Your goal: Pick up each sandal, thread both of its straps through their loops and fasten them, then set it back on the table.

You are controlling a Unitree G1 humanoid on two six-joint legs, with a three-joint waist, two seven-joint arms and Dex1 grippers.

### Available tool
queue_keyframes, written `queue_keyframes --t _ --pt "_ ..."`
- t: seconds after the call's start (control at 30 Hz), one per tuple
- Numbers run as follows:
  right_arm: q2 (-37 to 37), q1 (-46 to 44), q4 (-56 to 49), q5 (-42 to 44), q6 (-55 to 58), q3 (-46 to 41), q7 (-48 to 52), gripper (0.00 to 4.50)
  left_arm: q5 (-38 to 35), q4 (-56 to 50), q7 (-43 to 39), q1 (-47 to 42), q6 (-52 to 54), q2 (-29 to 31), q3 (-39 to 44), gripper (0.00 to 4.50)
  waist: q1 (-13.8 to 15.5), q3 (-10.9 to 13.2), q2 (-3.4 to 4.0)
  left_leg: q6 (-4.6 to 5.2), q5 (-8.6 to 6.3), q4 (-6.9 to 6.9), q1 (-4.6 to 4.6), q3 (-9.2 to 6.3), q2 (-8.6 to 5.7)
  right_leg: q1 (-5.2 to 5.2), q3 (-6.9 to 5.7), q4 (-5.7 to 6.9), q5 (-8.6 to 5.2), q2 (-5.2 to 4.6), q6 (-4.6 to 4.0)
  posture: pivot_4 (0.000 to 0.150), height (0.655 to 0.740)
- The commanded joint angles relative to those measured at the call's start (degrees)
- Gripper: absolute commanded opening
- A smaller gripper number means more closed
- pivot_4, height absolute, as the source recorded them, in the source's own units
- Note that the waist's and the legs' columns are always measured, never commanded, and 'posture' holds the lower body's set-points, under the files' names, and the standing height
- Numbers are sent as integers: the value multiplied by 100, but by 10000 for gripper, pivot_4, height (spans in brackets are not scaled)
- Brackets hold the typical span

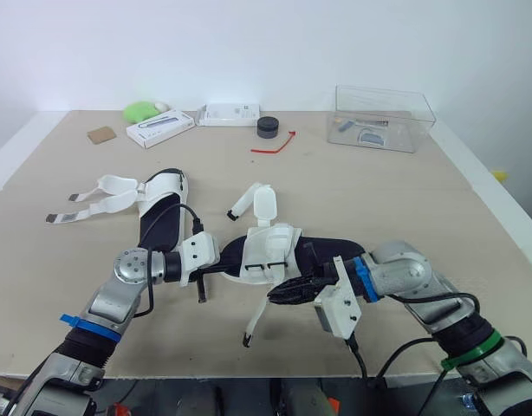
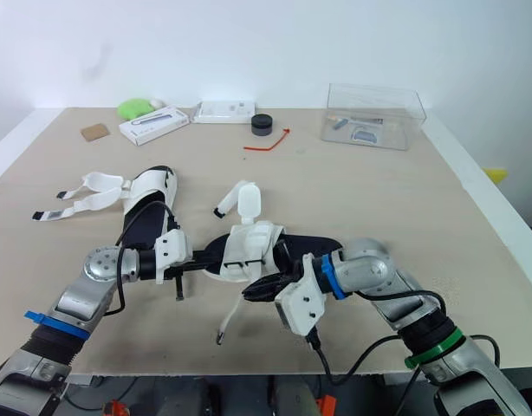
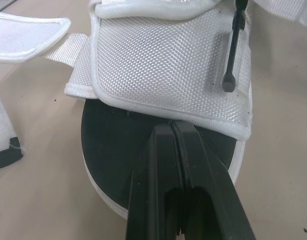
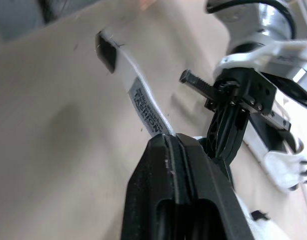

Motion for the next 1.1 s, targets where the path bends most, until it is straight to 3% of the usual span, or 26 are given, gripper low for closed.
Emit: queue_keyframes --t 0.03,0.17,0.43,0.73,0.93,1.1 --pt "20 25 -330 486 632 -250 58 1075 285 326 48 81 172 80 -83 0 0 0 0 0 0 0 0 1 0 0 0 0 1 0 0 1500 7400" --pt "74 58 -567 681 1104 -367 -8 1075 287 330 55 92 175 84 -82 0 0 0 0 0 0 1 1 0 0 0 -1 0 3 1 1 1500 7400" --pt "481 142 -1471 2109 3926 -1132 -956 1075 305 350 45 98 175 91 -99 0 0 -1 0 -2 2 0 -1 -2 4 -1 -3 2 5 -2 2 1500 7400" --pt "867 -67 -1525 3017 7120 -1812 -2574 1075 326 428 53 25 150 61 -123 0 -1 -1 1 -2 2 0 -4 -4 3 -2 -8 1 4 -26 0 1500 7400" --pt "1280 -263 -1346 3311 8492 -2335 -3585 1075 326 427 66 9 164 40 -136 0 -4 -1 1 -1 3 0 -8 -4 1 -3 -8 1 5 -29 2 1500 7400" --pt "1417 -381 -1345 3396 8880 -2607 -3841 1075 322 425 67 17 170 41 -132 0 -6 -1 1 2 5 0 -12 -4 -2 -4 -11 0 8 -28 8 1500 7400"
